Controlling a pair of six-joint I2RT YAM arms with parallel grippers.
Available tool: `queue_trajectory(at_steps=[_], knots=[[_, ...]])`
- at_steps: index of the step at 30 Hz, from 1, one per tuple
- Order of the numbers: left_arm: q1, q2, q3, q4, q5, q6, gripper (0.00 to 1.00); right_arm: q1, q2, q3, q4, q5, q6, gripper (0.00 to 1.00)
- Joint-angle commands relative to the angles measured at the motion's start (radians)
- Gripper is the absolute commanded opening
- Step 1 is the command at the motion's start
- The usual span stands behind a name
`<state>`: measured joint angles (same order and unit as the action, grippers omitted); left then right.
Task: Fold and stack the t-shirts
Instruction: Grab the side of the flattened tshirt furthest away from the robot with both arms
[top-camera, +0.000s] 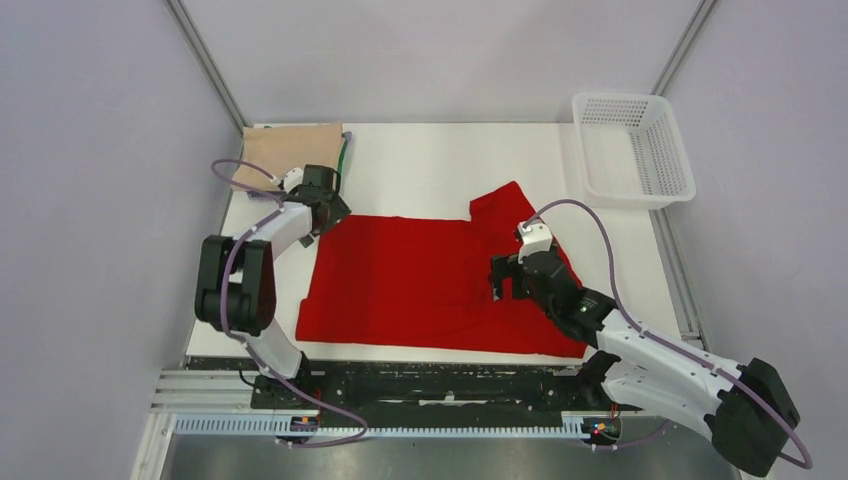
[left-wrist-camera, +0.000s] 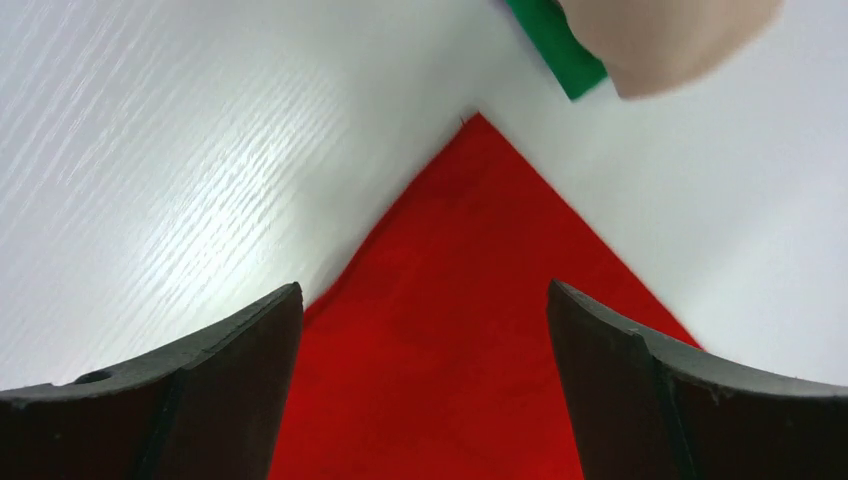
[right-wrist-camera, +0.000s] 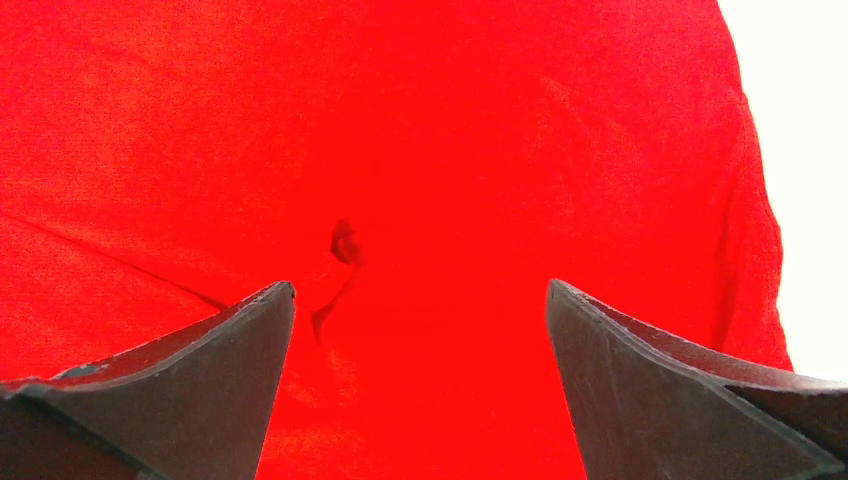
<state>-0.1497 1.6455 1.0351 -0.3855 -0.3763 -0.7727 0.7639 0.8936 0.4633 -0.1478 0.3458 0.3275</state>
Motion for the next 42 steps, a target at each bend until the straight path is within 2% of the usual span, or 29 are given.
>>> queue_trajectory(at_steps=[1,4,10,17,23,31,38,42], knots=[[0.040,0.096,0.081,0.100,-0.033,0.050,0.95,-0.035,0.031,-0.003,0.060,-0.007,-0.034,0.98],[0.052,0.154,0.111,0.112,-0.034,0.057,0.93,-0.069,0.047,-0.016,0.080,-0.044,-0.037,0.98],[0.052,0.250,0.178,0.055,-0.019,0.077,0.81,-0.129,0.074,-0.029,0.096,-0.123,-0.032,0.98],[0.049,0.279,0.202,0.042,-0.037,0.086,0.76,-0.144,0.058,-0.042,0.105,-0.143,-0.038,0.98],[0.042,0.338,0.276,-0.042,-0.036,0.086,0.62,-0.149,0.035,-0.056,0.104,-0.135,-0.041,0.98],[-0.008,0.343,0.277,-0.146,-0.071,0.084,0.60,-0.152,0.025,-0.060,0.105,-0.094,-0.045,0.98],[-0.024,0.375,0.303,-0.187,-0.095,0.086,0.46,-0.153,0.018,-0.072,0.112,-0.087,-0.047,0.98],[-0.026,0.388,0.337,-0.214,-0.084,0.091,0.27,-0.155,0.023,-0.069,0.116,-0.069,-0.039,0.98]])
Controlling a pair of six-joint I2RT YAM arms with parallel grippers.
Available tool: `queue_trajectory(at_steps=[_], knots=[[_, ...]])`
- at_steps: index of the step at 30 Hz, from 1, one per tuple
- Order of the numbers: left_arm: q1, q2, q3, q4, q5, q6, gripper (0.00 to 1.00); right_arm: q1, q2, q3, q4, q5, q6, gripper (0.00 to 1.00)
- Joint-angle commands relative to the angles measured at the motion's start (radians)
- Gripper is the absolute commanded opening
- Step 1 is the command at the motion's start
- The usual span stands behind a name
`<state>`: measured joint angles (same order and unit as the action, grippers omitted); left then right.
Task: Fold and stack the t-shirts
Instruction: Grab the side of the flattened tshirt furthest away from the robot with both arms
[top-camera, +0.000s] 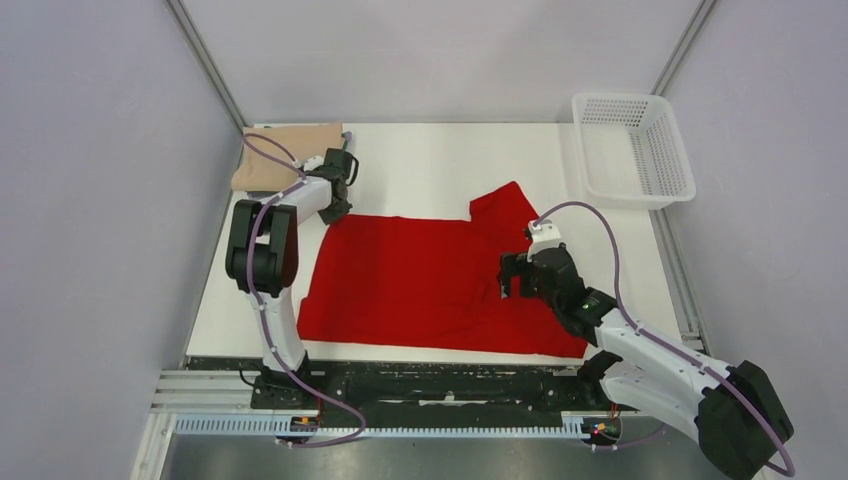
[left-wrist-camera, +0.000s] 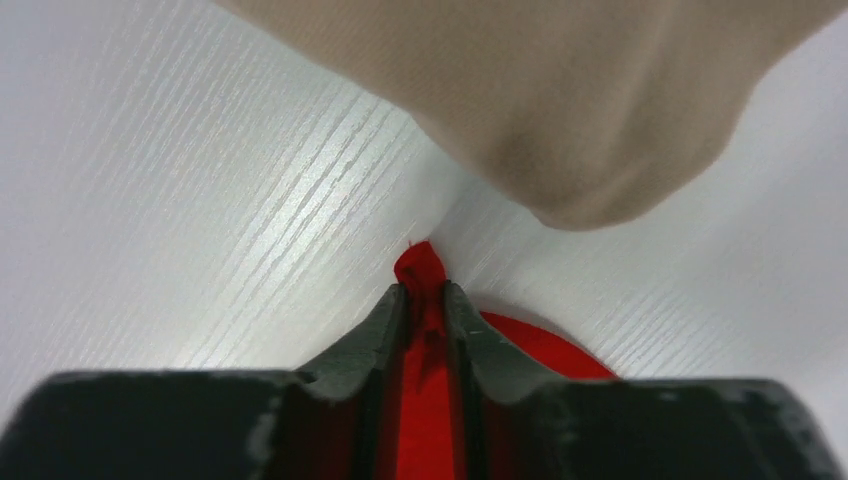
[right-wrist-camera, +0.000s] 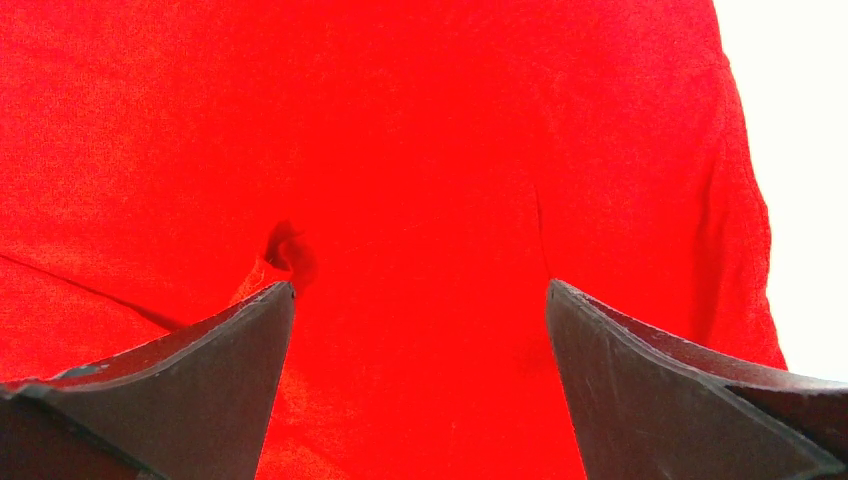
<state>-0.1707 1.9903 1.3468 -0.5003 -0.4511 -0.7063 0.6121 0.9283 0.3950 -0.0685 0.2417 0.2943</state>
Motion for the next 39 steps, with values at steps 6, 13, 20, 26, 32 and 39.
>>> queue_trajectory(at_steps=[6,13,20,26,32,39], knots=[[-0.013,0.026,0.019,-0.115,-0.013,0.039,0.02,-0.013,0.018,0.027,0.034,0.053,0.011,0.98],[-0.028,-0.057,-0.007,-0.121,-0.053,0.055,0.02,-0.070,0.141,0.132,0.032,0.085,0.019,0.98],[-0.071,-0.142,-0.050,-0.094,-0.084,0.087,0.02,-0.159,0.448,0.422,0.029,0.145,-0.017,0.98],[-0.084,-0.168,-0.070,-0.090,-0.084,0.092,0.02,-0.226,0.784,0.712,0.028,0.126,-0.053,0.93],[-0.088,-0.190,-0.080,-0.090,-0.082,0.097,0.02,-0.260,1.097,1.044,-0.008,0.140,-0.076,0.88],[-0.089,-0.225,-0.107,-0.065,-0.057,0.103,0.02,-0.295,1.293,1.246,-0.058,0.202,-0.128,0.86]])
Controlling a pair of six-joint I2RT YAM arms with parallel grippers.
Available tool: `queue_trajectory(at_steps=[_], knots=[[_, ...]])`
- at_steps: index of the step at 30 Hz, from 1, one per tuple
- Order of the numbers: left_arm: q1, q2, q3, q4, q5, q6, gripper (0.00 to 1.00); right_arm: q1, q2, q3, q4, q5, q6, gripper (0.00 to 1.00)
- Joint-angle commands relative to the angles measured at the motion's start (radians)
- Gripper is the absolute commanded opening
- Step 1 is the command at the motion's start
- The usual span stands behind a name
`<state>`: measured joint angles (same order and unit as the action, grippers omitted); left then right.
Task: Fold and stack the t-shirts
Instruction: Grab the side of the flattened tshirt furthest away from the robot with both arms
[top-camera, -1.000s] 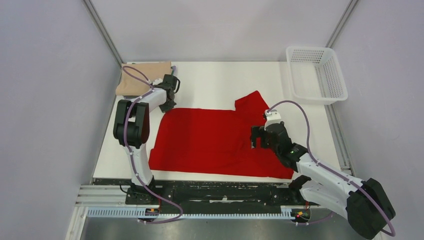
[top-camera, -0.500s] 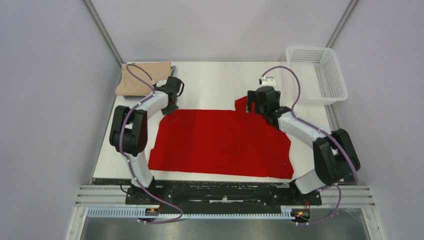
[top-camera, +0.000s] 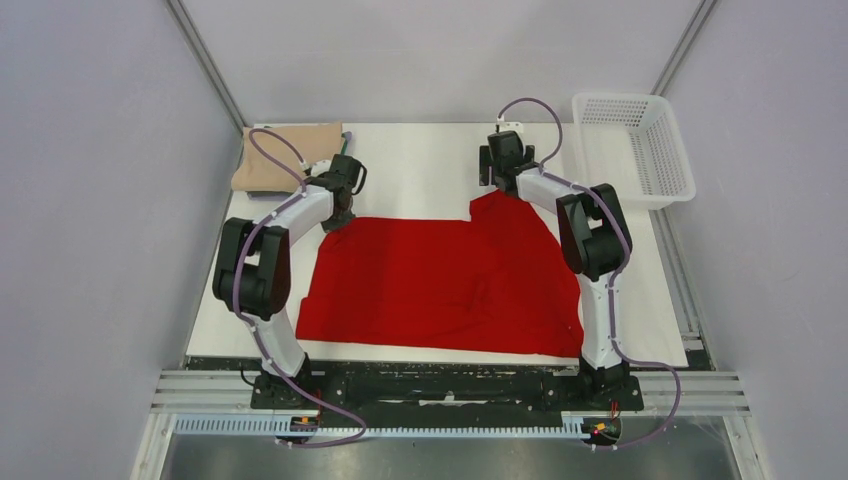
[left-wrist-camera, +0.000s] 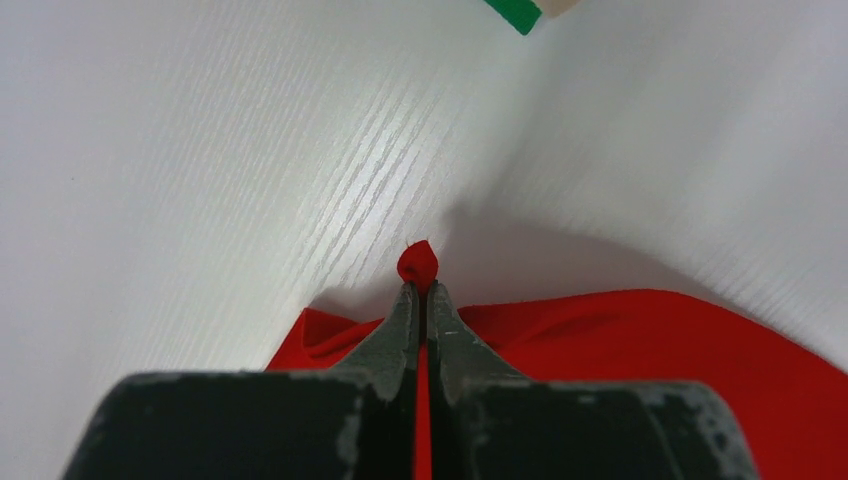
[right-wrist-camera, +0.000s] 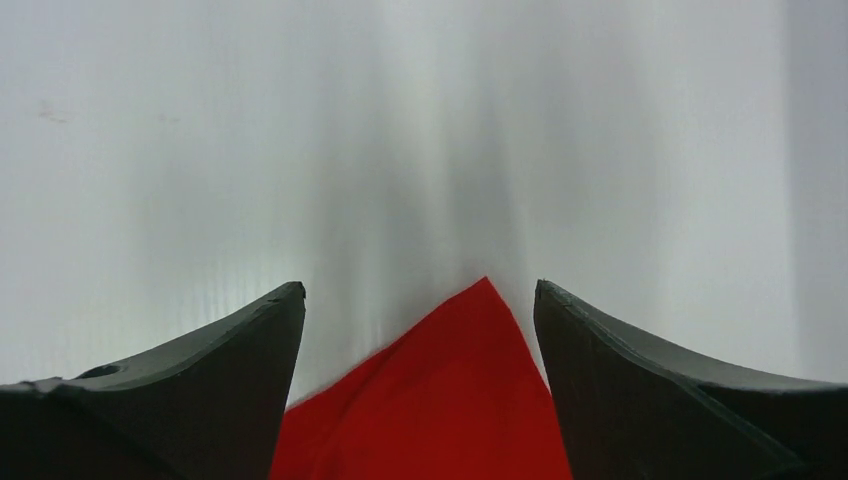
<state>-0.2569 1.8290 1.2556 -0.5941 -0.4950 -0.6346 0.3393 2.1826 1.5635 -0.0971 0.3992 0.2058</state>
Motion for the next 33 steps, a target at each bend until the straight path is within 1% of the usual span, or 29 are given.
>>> queue_trajectory(at_steps=[1,3,5,8,10,15,21,23,25,27,29,33], knots=[[-0.002,-0.063,-0.015,0.029,-0.013,0.033,0.02,-0.025,0.045,0.074,-0.029,0.035,-0.036,0.86],[-0.002,-0.061,-0.013,0.028,-0.011,0.033,0.02,-0.031,0.052,0.061,-0.027,0.021,-0.033,0.83],[-0.002,-0.057,-0.011,0.028,-0.007,0.032,0.02,-0.035,0.049,0.037,-0.022,0.002,-0.035,0.77],[-0.002,-0.056,-0.012,0.028,-0.005,0.031,0.02,-0.037,0.032,-0.002,-0.009,-0.026,-0.018,0.73],[-0.002,-0.056,-0.013,0.029,-0.005,0.029,0.02,-0.037,0.017,-0.033,-0.001,-0.034,-0.007,0.70],[-0.002,-0.061,-0.016,0.028,-0.002,0.025,0.02,-0.036,-0.041,-0.128,0.033,-0.064,0.029,0.60],[-0.002,-0.066,-0.019,0.028,0.001,0.025,0.02,-0.037,-0.099,-0.217,0.073,-0.058,0.063,0.49],[-0.002,-0.066,-0.018,0.028,0.003,0.025,0.02,-0.037,-0.105,-0.228,0.088,-0.055,0.062,0.42],[-0.002,-0.066,-0.015,0.028,0.004,0.024,0.02,-0.037,-0.112,-0.239,0.119,-0.053,0.053,0.28],[-0.002,-0.068,-0.014,0.028,0.004,0.026,0.02,-0.037,-0.134,-0.248,0.140,-0.052,0.040,0.12],[-0.003,-0.074,-0.016,0.028,0.006,0.026,0.02,-0.036,-0.176,-0.273,0.161,-0.047,0.027,0.00],[-0.010,-0.102,-0.033,0.027,0.016,0.023,0.02,-0.036,-0.306,-0.380,0.212,-0.048,0.003,0.00]])
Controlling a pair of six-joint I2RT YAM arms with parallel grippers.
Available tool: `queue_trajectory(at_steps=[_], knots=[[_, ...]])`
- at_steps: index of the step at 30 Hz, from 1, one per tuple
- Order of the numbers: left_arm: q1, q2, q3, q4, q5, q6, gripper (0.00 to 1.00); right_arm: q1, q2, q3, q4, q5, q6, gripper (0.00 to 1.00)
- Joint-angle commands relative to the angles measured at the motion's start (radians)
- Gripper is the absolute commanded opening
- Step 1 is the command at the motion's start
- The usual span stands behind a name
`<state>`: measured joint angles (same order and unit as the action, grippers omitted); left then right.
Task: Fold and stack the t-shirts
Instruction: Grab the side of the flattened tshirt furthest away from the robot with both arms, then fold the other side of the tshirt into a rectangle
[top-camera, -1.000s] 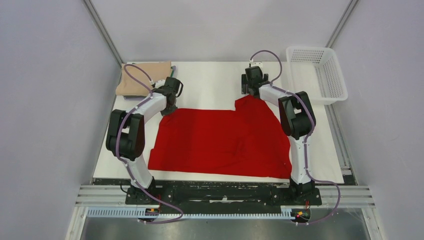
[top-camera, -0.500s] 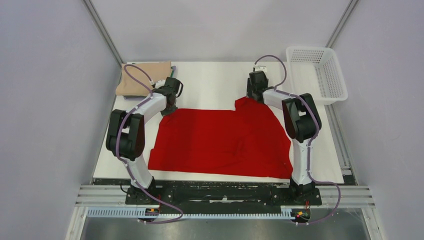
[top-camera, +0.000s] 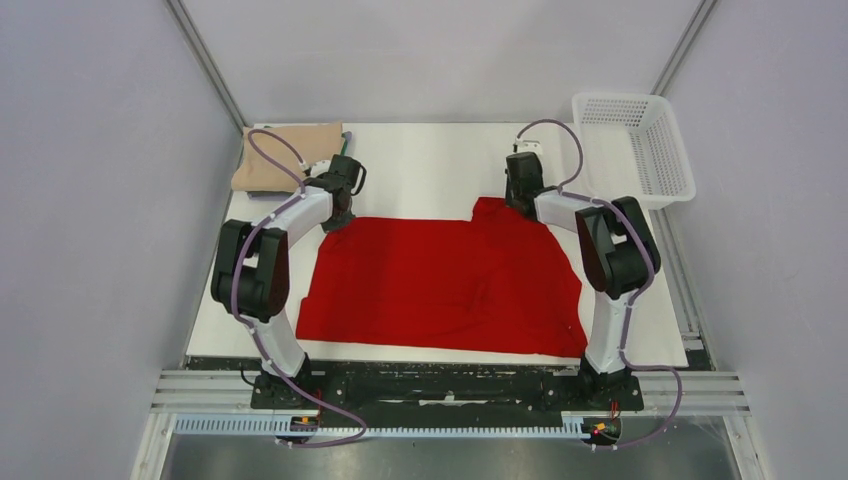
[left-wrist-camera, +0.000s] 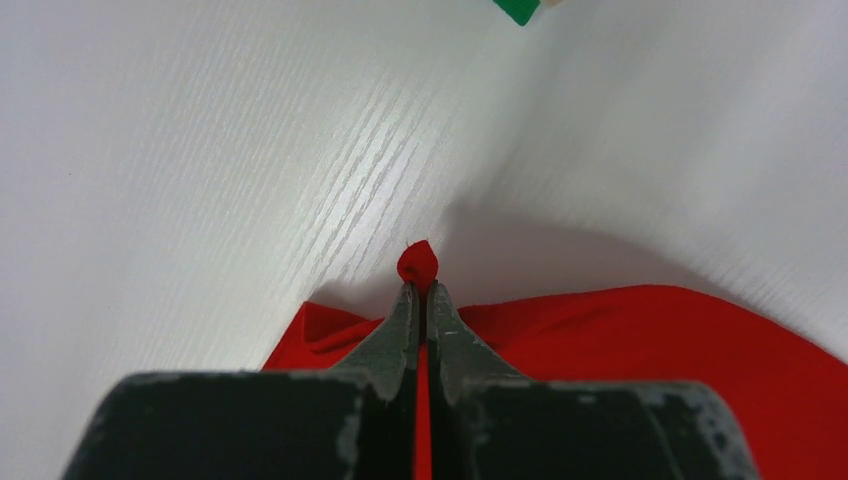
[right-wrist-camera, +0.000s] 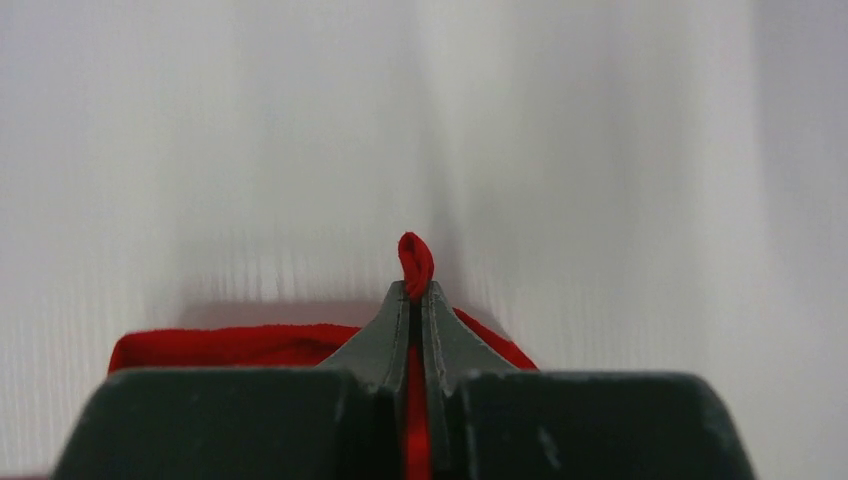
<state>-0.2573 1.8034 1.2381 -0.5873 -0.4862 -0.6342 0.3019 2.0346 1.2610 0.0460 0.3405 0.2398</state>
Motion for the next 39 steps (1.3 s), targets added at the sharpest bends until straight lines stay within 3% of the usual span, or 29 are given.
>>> queue_trajectory(at_steps=[1,10,16,28,39], knots=[[-0.015,-0.086,-0.020,0.020,0.005,0.022,0.02,0.002,-0.197,-0.110,0.076,0.005,-0.034,0.00],[-0.049,-0.209,-0.113,0.012,-0.036,0.005,0.02,0.020,-0.554,-0.469,0.084,-0.053,0.013,0.00],[-0.070,-0.317,-0.216,0.014,-0.061,-0.015,0.02,0.056,-0.837,-0.624,-0.002,-0.053,0.037,0.00],[-0.072,-0.555,-0.384,0.004,-0.089,-0.084,0.02,0.077,-1.204,-0.703,-0.342,-0.154,0.032,0.00],[-0.074,-0.623,-0.487,0.009,-0.070,-0.131,0.02,0.093,-1.320,-0.683,-0.628,-0.236,0.090,0.02]])
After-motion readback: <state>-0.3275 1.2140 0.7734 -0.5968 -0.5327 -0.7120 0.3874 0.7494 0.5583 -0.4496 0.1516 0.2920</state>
